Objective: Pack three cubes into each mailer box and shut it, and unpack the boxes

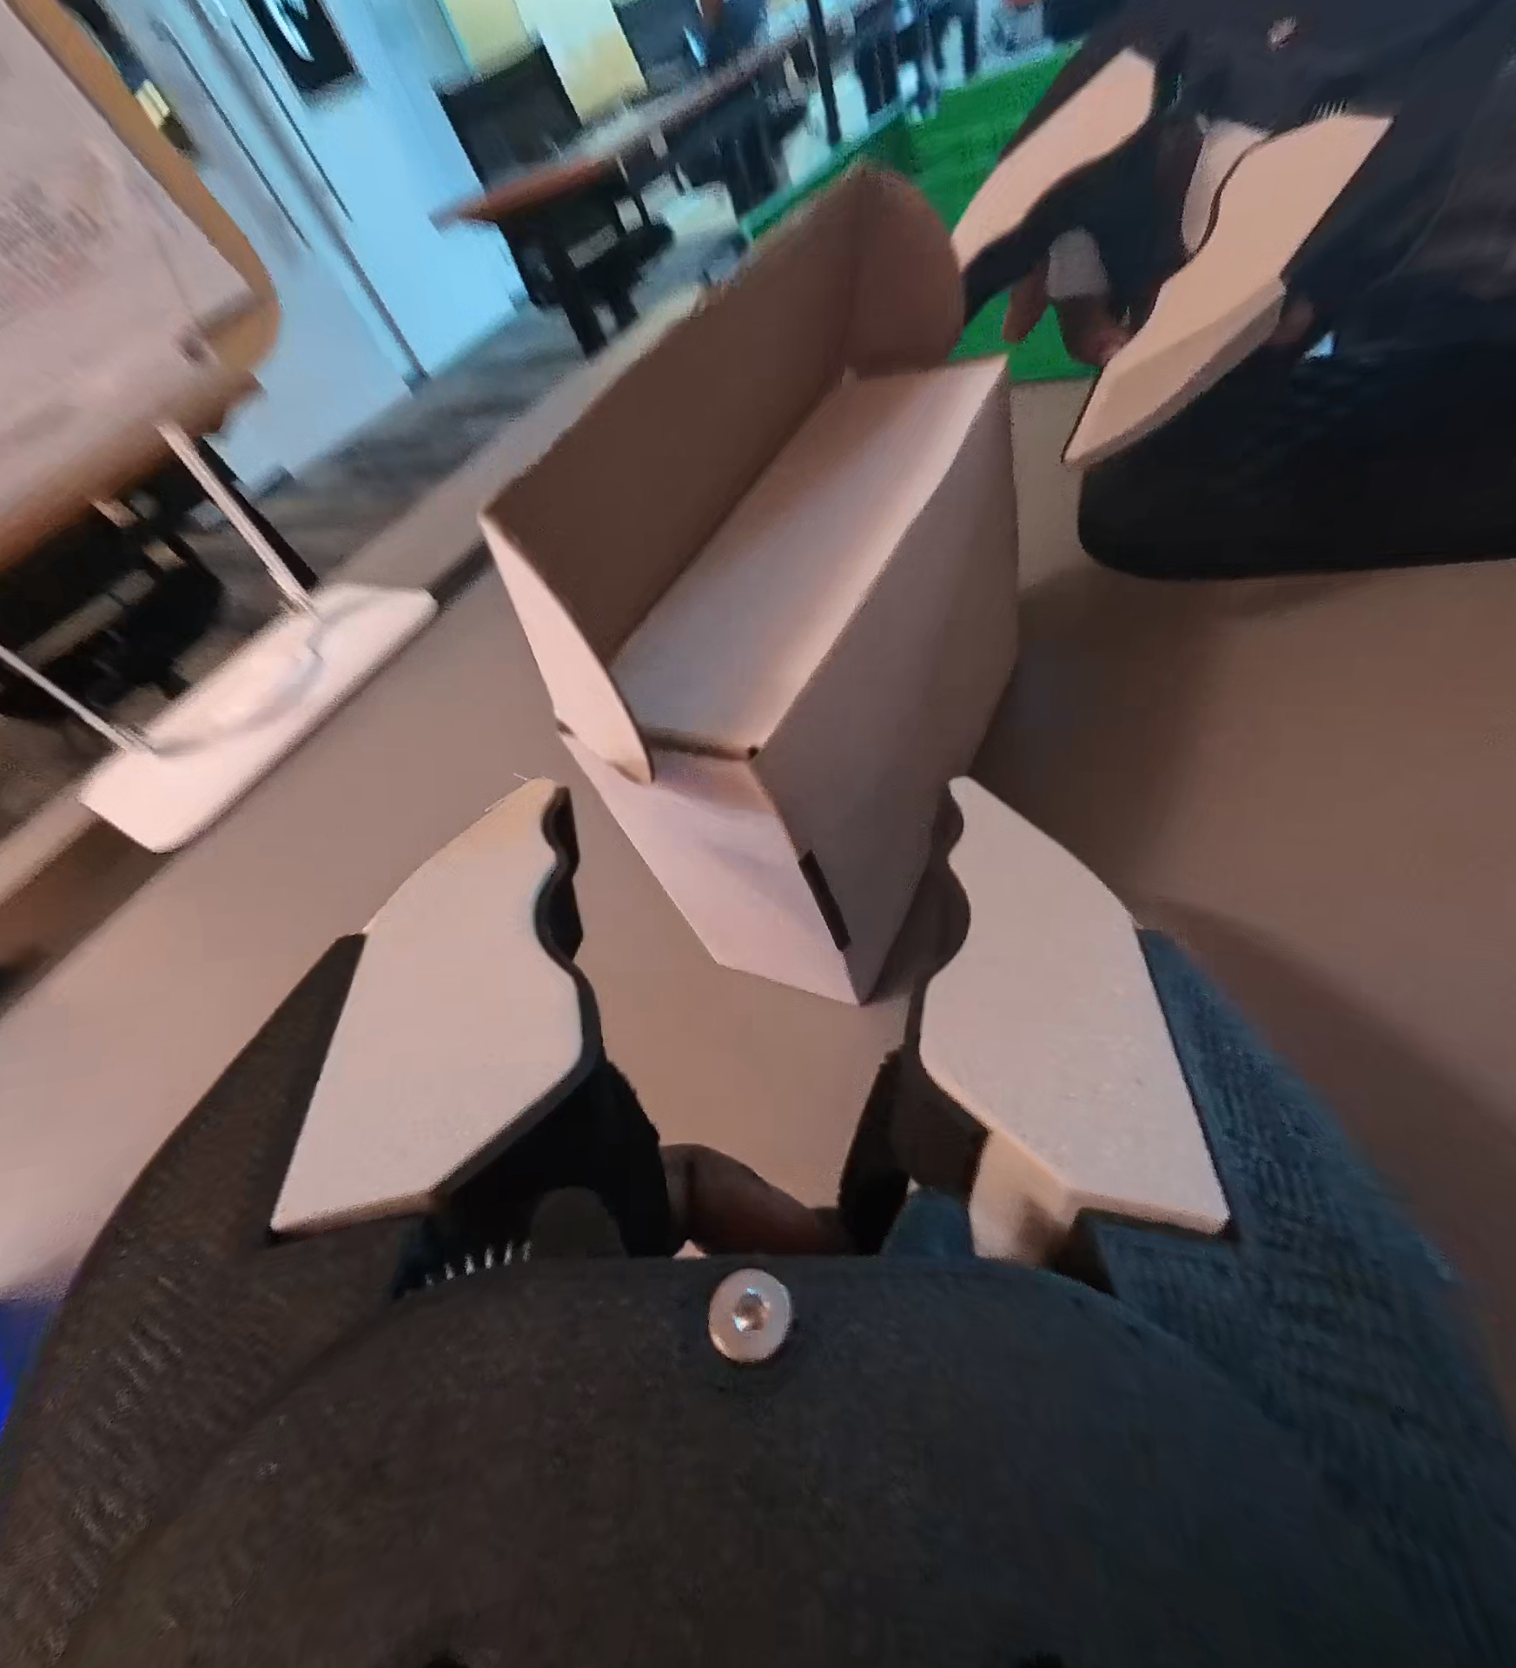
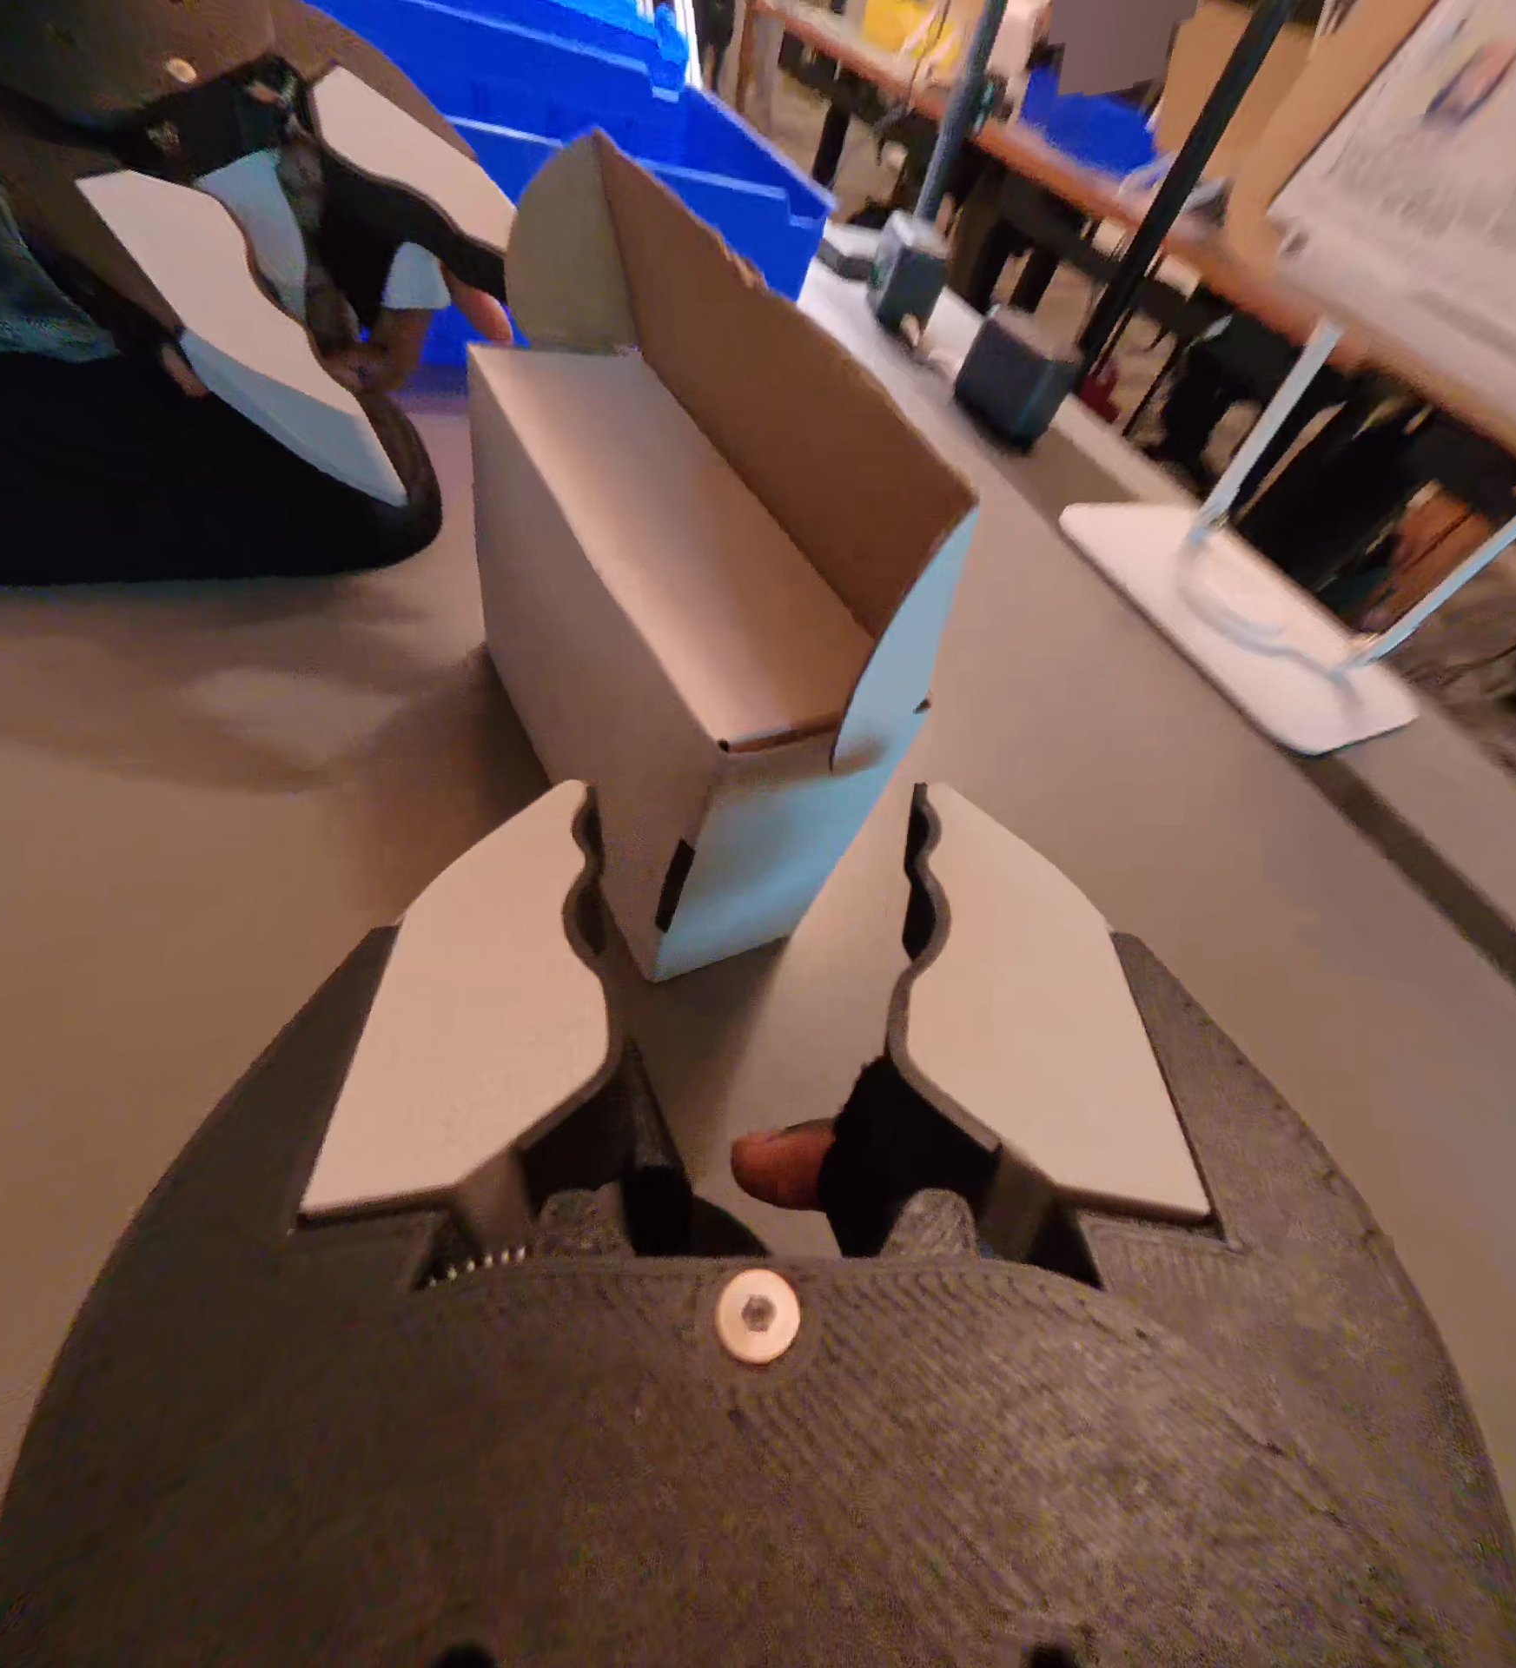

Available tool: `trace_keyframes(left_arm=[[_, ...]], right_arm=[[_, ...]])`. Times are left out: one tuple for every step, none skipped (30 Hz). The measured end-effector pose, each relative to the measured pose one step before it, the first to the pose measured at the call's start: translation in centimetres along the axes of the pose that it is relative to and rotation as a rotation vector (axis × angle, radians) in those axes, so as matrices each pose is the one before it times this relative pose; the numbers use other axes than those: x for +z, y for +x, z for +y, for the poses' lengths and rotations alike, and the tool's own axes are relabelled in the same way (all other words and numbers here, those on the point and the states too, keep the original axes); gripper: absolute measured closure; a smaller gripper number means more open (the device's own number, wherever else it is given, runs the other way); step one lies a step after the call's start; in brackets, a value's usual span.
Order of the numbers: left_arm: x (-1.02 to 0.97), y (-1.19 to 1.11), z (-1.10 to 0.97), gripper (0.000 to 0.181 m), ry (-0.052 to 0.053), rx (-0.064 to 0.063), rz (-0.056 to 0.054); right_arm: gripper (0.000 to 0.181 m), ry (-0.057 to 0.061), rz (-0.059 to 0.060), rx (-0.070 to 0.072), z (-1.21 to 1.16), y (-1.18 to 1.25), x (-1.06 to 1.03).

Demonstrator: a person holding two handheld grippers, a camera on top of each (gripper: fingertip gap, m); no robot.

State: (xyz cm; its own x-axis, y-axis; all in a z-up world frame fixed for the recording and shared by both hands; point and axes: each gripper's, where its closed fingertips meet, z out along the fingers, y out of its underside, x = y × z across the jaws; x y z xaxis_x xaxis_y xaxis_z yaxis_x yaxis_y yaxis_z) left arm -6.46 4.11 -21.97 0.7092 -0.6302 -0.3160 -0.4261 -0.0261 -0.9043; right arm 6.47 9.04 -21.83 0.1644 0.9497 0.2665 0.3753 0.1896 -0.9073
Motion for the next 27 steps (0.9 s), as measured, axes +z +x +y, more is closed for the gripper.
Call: trace_keyframes(left_arm=[[-0.297, 0.074, -0.602, 0.106, 0.0353, 0.0463, -0.0308], [-0.185, 0.153, -0.509, 0.107, 0.0244, 0.0453, -0.0233], [-0.046, 0.251, -0.397, 0.109, 0.0132, 0.0350, -0.0107], [0.085, 0.261, -0.321, 0.110, 0.0056, 0.0204, -0.0010], [0.160, -0.020, -0.181, 0.110, -0.0039, 0.0045, -0.0064], [0.188, -0.097, -0.123, 0.111, -0.0060, -0.0070, 0.0004], [0.168, -0.068, -0.168, 0.112, -0.0015, -0.0131, 0.0099], [0.130, -0.071, -0.165, 0.113, -0.0002, -0.0151, 0.0090], [0.109, -0.179, -0.107, 0.113, -0.0025, -0.0106, -0.0011], [0.095, -0.152, -0.051, 0.113, -0.0052, -0.0018, -0.0029], [0.069, -0.028, -0.032, 0.113, -0.0026, 0.0024, 0.0012], [0.059, 0.014, 0.053, 0.114, -0.0052, 0.0024, 0.0002], [0.046, 0.024, 0.202, 0.115, -0.0100, 0.0045, -0.0012], [0.029, 0.097, 0.239, 0.115, -0.0067, 0.0074, -0.0009], [-0.013, 0.089, 0.178, 0.116, 0.0016, 0.0108, -0.0052], [-0.019, 0.092, 0.157, 0.118, 0.0014, 0.0148, -0.0077], [-0.030, 0.104, 0.223, 0.119, -0.0065, 0.0170, -0.0054], [-0.012, 0.151, 0.273, 0.120, -0.0139, 0.0170, 0.0003], [0.011, 0.142, 0.255, 0.121, -0.0128, 0.0120, 0.0020], [0.020, 0.100, 0.242, 0.122, -0.0112, 0.0080, 0.0024], [-0.029, 0.006, 0.009, 0.123, 0.0040, 0.0068, -0.0011], [-0.040, -0.022, 0.008, 0.123, 0.0013, 0.0021, 0.0020], [-0.071, -0.047, -0.038, 0.124, 0.0006, -0.0052, 0.0065], [-0.090, -0.147, -0.064, 0.124, 0.0017, -0.0142, 0.0036], [-0.122, -0.392, -0.126, 0.121, 0.0070, -0.0097, -0.0082], [-0.157, -0.571, -0.217, 0.116, 0.0138, 0.0017, -0.0184], [-0.127, -0.623, -0.335, 0.111, 0.0205, 0.0129, -0.0203]], right_arm=[[0.116, 0.0189, 0.0165, -0.0461, -0.384, -0.147, -0.178], [0.117, 0.0117, 0.0146, -0.0389, -0.321, -0.139, -0.103], [0.119, 0.0067, 0.0108, -0.0310, -0.289, -0.144, -0.033], [0.123, 0.0041, 0.0106, -0.0218, -0.252, -0.080, 0.027], [0.125, -0.0016, 0.0137, -0.0151, -0.133, 0.037, 0.068], [0.125, -0.0063, 0.0089, -0.0120, -0.046, 0.049, 0.084], [0.126, -0.0046, 0.0059, -0.0055, -0.016, 0.069, 0.058], [0.127, 0.0006, 0.0027, 0.0016, -0.044, 0.077, 0.022], [0.130, 0.0066, 0.0030, 0.0059, -0.128, 0.105, -0.015], [0.134, 0.0026, -0.0014, 0.0066, -0.069, 0.052, -0.016], [0.134, -0.0063, -0.0035, 0.0017, 0.054, 0.004, 0.033], [0.135, -0.0116, 0.0023, -0.0063, 0.146, 0.061, 0.055], [0.135, -0.0101, 0.0014, -0.0109, 0.158, 0.019, 0.045], [0.135, -0.0050, -0.0018, -0.0052, 0.103, -0.049, 0.034], [0.135, -0.0019, -0.0042, -0.0004, 0.061, -0.107, 0.036], [0.136, -0.0013, -0.0005, -0.0025, 0.074, -0.096, 0.006], [0.137, -0.0060, 0.0045, -0.0102, 0.138, -0.051, 0.015], [0.137, -0.0076, 0.0078, -0.0175, 0.151, -0.049, 0.007], [0.138, -0.0018, 0.0105, -0.0185, 0.019, -0.024, -0.004], [0.138, -0.0057, 0.0094, -0.0124, 0.034, -0.005, 0.011], [0.138, -0.0062, 0.0037, -0.0092, 0.029, -0.015, 0.007], [0.138, -0.0038, 0.0004, -0.0088, 0.003, -0.020, -0.022], [0.137, -0.0035, -0.0076, -0.0062, 0.007, -0.042, -0.065], [0.137, 0.0003, -0.0150, 0.0000, -0.033, -0.066, -0.127], [0.129, 0.0094, -0.0105, 0.0069, -0.130, 0.060, -0.146], [0.123, 0.0150, 0.0013, 0.0077, -0.236, 0.287, -0.189], [0.118, 0.0154, 0.0023, -0.0002, -0.280, 0.346, -0.180]])
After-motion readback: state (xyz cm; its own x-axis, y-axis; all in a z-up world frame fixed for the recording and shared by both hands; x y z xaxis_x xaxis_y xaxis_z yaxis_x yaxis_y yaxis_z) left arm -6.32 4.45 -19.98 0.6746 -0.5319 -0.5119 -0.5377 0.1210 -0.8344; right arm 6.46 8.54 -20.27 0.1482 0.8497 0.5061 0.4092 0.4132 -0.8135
